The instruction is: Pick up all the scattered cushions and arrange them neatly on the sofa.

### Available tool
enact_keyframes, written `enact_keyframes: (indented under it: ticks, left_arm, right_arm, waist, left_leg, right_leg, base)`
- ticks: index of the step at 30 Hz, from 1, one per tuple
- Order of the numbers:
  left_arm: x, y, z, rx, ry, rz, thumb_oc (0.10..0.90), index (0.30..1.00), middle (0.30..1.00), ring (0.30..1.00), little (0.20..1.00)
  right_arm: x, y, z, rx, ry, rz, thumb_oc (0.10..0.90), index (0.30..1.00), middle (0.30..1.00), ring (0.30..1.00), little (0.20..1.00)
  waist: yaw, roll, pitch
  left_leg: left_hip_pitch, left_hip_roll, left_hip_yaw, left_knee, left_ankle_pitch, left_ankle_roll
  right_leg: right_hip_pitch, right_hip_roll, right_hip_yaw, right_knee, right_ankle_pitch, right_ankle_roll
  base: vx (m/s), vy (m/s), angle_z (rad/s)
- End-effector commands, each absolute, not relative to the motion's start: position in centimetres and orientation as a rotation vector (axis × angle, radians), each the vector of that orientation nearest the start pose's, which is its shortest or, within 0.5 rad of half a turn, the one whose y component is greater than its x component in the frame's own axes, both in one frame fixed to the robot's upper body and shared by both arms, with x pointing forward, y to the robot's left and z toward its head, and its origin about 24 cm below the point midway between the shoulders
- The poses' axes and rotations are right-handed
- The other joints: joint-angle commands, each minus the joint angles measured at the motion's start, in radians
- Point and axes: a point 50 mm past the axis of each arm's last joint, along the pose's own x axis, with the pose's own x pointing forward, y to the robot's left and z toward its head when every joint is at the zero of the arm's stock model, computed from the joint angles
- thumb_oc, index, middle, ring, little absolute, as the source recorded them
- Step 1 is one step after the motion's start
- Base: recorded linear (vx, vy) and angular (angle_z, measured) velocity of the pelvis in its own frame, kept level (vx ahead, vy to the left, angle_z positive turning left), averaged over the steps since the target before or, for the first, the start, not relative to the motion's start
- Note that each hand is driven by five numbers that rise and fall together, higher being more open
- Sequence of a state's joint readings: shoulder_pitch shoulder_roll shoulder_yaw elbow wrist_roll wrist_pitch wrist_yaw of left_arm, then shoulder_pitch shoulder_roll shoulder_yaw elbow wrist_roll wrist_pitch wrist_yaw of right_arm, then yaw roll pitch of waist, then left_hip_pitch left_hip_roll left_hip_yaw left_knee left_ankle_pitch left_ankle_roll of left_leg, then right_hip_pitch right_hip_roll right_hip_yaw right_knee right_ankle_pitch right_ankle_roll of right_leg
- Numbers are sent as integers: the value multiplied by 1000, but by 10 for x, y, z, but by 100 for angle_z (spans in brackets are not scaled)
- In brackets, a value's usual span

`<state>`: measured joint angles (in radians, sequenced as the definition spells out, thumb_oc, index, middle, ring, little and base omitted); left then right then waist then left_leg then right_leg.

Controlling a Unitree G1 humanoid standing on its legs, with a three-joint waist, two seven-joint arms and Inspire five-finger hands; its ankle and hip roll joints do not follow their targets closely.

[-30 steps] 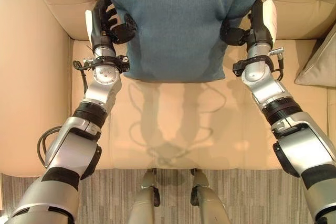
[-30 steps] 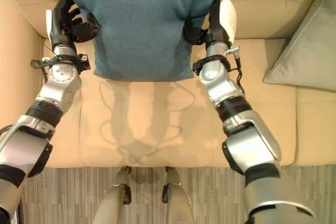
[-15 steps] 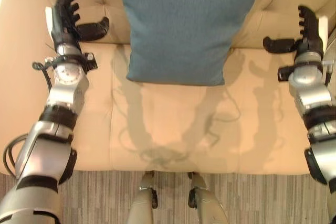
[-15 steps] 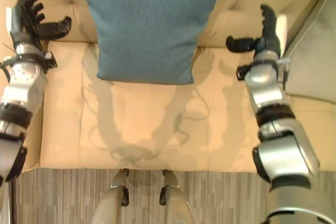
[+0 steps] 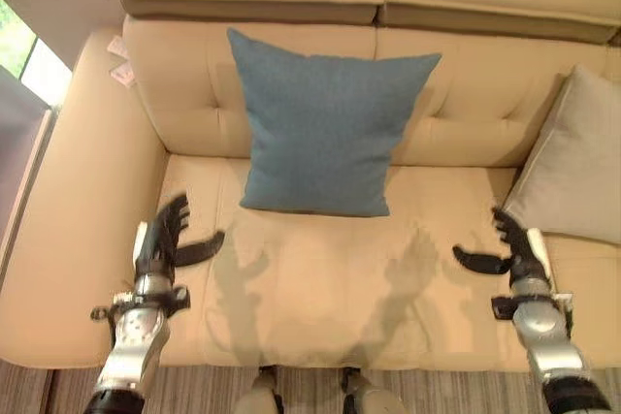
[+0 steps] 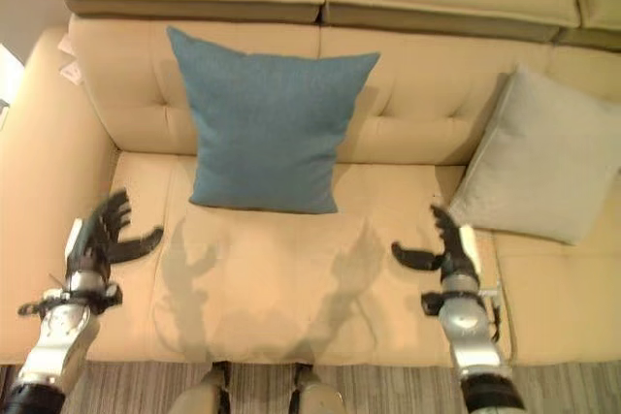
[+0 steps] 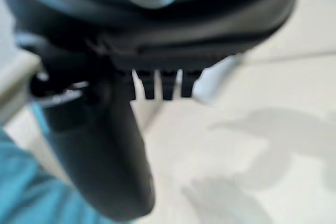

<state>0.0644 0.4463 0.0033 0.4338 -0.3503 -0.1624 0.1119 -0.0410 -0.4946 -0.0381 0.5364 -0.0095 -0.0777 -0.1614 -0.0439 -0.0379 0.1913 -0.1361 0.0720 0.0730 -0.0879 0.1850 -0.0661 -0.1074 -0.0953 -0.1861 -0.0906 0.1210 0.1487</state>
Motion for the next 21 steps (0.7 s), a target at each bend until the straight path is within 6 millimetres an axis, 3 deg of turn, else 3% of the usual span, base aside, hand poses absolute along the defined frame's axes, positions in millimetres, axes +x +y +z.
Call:
enact_keyframes:
  ticks: [1, 2, 3, 4, 6, 7, 8, 12, 18, 20, 21]
  left_arm:
    - [186, 284, -54, 182, 443, 251, 800, 900, 900, 900, 900]
    - [186, 284, -54, 182, 443, 252, 800, 900, 900, 900, 900]
    - [162, 281, -83, 198, 601, 254, 800, 900, 900, 900, 900]
    - [162, 281, -83, 198, 601, 254, 800, 900, 900, 900, 900]
    - [130, 278, -113, 226, 790, 263, 800, 900, 900, 900, 900]
    - [130, 278, -113, 226, 790, 264, 800, 900, 900, 900, 900]
    - [114, 276, -126, 243, 885, 266, 800, 900, 900, 900, 900]
    - [90, 276, -141, 301, 1028, 258, 800, 900, 900, 900, 900]
    - [85, 277, -144, 331, 1076, 258, 800, 900, 900, 900, 900]
    - [92, 278, -143, 336, 1060, 262, 800, 900, 900, 900, 900]
    - [101, 278, -141, 344, 1042, 263, 800, 900, 900, 900, 900]
  right_arm:
    - [211, -311, -29, -607, 427, -245, 800, 900, 900, 900, 900]
    - [211, -311, -29, -607, 427, -245, 800, 900, 900, 900, 900]
    - [195, -305, -54, -590, 535, -221, 800, 900, 900, 900, 900]
    - [195, -305, -54, -590, 535, -221, 800, 900, 900, 900, 900]
    - [173, -297, -82, -590, 672, -181, 800, 900, 900, 900, 900]
    - [174, -297, -82, -590, 671, -181, 800, 900, 900, 900, 900]
    - [160, -294, -96, -593, 755, -161, 800, 900, 900, 900, 900]
    - [134, -281, -121, -566, 898, -113, 800, 900, 900, 900, 900]
    - [120, -272, -134, -522, 981, -103, 800, 900, 900, 900, 900]
    - [121, -272, -135, -504, 989, -123, 800, 900, 900, 900, 900]
    - [126, -271, -134, -495, 982, -130, 800, 900, 900, 900, 900]
  waist:
    - [10, -3, -149]
    - [10, -3, -147]
    - [11, -3, -153]
    - [11, -4, -151]
    - [15, -6, -159]
    - [15, -6, -157]
    - [17, -9, -161]
    - [21, -12, -166]
    - [22, -14, -156]
    - [19, -18, -137]
    - [20, -27, -113]
  left_leg:
    - [31, 9, 26, 1, -151, -31]
    - [34, 9, 27, 1, -152, -31]
    - [59, 13, 31, 1, -156, -26]
    - [61, 13, 31, 1, -156, -26]
    - [98, 18, 37, 1, -162, -22]
    - [100, 18, 37, 1, -163, -23]
    - [118, 20, 35, 1, -164, -22]
    - [160, 29, 34, 1, -171, -23]
    - [172, 48, 29, 11, -163, -30]
    - [135, 59, 21, 37, -145, -39]
    - [68, 67, 15, 106, -144, -43]
  right_leg:
    - [3, -1, 10, 3, -71, 10]
    - [5, -1, 10, 3, -72, 10]
    - [31, 4, 12, 3, -77, 7]
    - [33, 4, 13, 3, -77, 7]
    - [68, 12, 20, 6, -88, 1]
    - [70, 12, 21, 6, -89, 1]
    - [86, 18, 26, 12, -97, -3]
    - [123, 30, 31, 17, -116, -13]
    - [142, 54, 38, 20, -136, -30]
    - [133, 58, 31, 14, -135, -35]
    - [112, 53, 20, 12, -131, -42]
  base:
    - [0, 0, 0]
    - [-47, -10, -3]
    - [0, 0, 0]
    - [-53, -21, -5]
    - [-37, -22, -8]
    - [-29, -32, -20]
    - [-16, -33, -22]
    - [-11, -40, -5]
    - [-63, -83, 1]
    - [-252, -105, 23]
    - [-196, -59, 23]
